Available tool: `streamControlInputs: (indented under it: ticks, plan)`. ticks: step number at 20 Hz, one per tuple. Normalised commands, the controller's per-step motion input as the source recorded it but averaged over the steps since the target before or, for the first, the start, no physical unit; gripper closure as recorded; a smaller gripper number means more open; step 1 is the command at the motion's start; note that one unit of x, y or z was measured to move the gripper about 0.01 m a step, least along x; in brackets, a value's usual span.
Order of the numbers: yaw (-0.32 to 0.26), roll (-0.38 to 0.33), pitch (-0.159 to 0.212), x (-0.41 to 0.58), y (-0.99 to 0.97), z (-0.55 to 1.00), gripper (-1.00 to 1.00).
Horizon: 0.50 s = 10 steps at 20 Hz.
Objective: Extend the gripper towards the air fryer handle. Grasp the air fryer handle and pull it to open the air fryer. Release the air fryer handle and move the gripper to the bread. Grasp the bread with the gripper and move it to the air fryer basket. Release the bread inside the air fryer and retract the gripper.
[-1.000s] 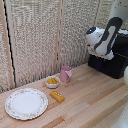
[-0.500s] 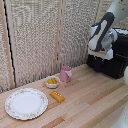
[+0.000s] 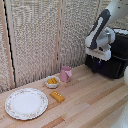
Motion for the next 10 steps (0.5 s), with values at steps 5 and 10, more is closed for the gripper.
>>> streamControlInputs:
  ticks: [5,10]
  plan:
    - [-0.091,0.056,-0.217,-0.040,0.88,-0.01,1.00]
    - [-0.089,0.009,-0.144,-0.001,0.90,0.04,1.00]
